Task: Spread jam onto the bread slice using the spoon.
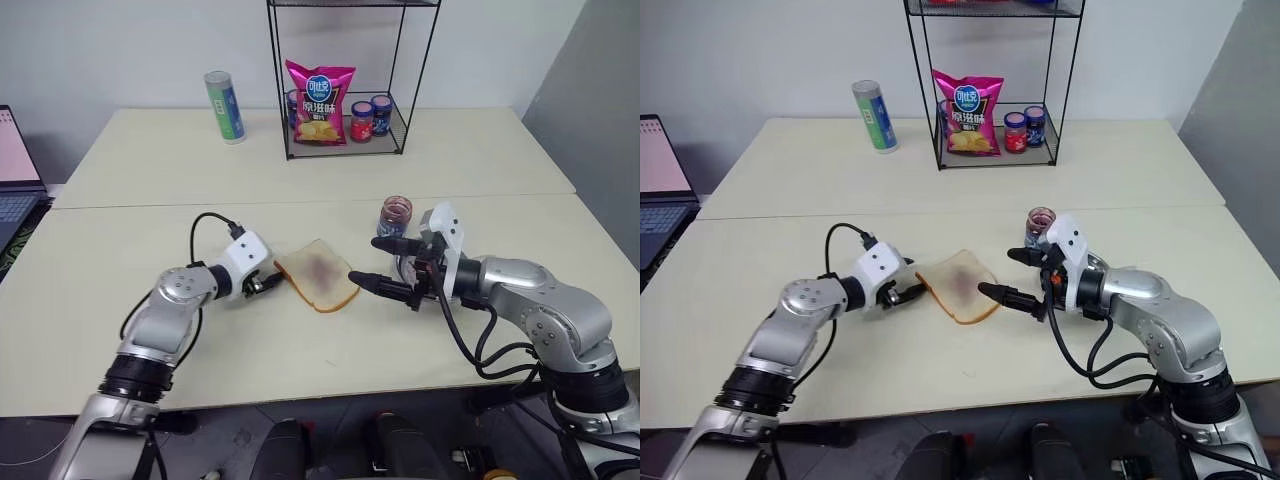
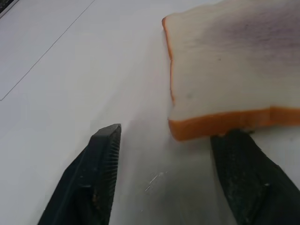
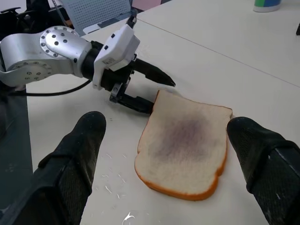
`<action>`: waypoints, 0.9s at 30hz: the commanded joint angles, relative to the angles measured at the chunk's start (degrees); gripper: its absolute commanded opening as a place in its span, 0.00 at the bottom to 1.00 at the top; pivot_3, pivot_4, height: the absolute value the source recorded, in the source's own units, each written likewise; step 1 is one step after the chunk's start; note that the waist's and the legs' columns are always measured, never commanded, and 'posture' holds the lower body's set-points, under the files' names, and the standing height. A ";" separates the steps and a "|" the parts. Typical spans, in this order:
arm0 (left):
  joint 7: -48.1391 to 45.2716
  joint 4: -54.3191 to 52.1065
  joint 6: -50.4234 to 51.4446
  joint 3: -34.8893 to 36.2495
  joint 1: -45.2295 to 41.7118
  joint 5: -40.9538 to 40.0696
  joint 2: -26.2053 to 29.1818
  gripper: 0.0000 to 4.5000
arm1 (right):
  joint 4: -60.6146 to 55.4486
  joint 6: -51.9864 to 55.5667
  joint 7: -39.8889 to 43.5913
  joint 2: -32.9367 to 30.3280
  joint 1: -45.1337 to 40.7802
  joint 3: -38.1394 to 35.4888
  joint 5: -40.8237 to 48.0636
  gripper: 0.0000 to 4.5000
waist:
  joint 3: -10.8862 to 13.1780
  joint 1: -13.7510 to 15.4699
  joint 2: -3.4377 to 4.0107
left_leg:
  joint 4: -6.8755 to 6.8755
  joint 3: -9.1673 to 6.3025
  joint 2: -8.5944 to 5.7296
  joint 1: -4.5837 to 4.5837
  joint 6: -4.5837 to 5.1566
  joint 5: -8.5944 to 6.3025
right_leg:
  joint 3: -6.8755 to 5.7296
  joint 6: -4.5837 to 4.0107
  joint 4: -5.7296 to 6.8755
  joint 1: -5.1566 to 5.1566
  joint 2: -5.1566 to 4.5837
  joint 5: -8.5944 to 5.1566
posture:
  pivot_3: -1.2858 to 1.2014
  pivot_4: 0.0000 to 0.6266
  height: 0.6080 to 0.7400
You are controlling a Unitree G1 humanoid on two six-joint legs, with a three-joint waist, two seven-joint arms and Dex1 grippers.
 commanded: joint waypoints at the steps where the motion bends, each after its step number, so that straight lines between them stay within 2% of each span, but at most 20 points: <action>1: -2.45 -1.51 -2.00 3.25 1.90 -0.23 5.01 0.89 | -2.14 0.25 -1.88 0.00 0.42 -5.28 2.24 1.00 | 0.01 -0.07 0.02 | -0.02 0.02 0.00 0.01 0.00 0.00 | 0.02 -0.01 0.00 -0.01 0.00 -0.01 | 0.52 0.24 1.00; 3: -3.82 -3.65 -1.66 4.12 2.89 -0.85 6.95 0.98 | -2.87 1.41 -3.74 0.47 1.37 -7.92 3.86 1.00 | 0.01 0.00 0.02 | -0.02 0.00 0.00 0.01 0.00 0.00 | 0.00 -0.02 0.00 0.00 -0.01 -0.01 | 0.52 0.24 1.00; 7: -6.80 -9.30 0.79 4.91 3.60 -3.26 8.50 0.99 | -5.34 4.14 -5.99 -0.68 5.90 -13.18 7.27 1.00 | 0.01 0.56 0.02 | 0.00 -0.02 -0.03 -0.03 0.00 0.00 | 0.00 -0.02 -0.03 0.02 -0.09 -0.02 | 0.52 0.24 1.00; 15: -8.08 -24.90 18.54 5.88 -0.93 -18.79 1.21 0.99 | -9.95 10.48 -11.42 -2.92 17.85 -27.45 17.84 1.00 | 0.01 0.42 0.02 | 0.13 0.03 -0.10 -0.12 0.00 0.00 | 0.09 0.14 -0.08 0.04 -0.11 0.06 | 0.52 0.24 1.00; 18: -7.69 -27.77 21.81 3.19 -2.13 -21.34 -1.74 0.99 | -8.92 11.08 -15.69 -0.67 22.23 -32.68 21.46 1.00 | 0.01 0.26 0.02 | 0.08 0.00 -0.04 -0.03 0.00 0.00 | 0.12 0.14 -0.05 0.08 0.04 0.03 | 0.52 0.24 1.00; 22: -6.90 -29.34 23.31 0.35 -3.07 -22.92 -5.84 0.99 | -5.59 9.76 -25.35 5.36 24.19 -39.32 29.65 1.00 | 0.01 0.05 0.02 | 0.05 0.05 -0.01 0.03 0.00 0.00 | 0.22 0.14 -0.01 0.08 0.14 0.03 | 0.52 0.24 1.00; 27: -4.96 -27.04 20.71 -4.12 -5.61 -20.59 -11.09 0.99 | 0.57 6.16 -34.64 11.63 23.18 -41.67 31.51 1.00 | 0.00 0.09 0.04 | 0.07 0.06 -0.03 0.04 0.01 0.00 | 0.28 0.14 -0.01 0.10 0.39 0.03 | 0.52 0.24 1.00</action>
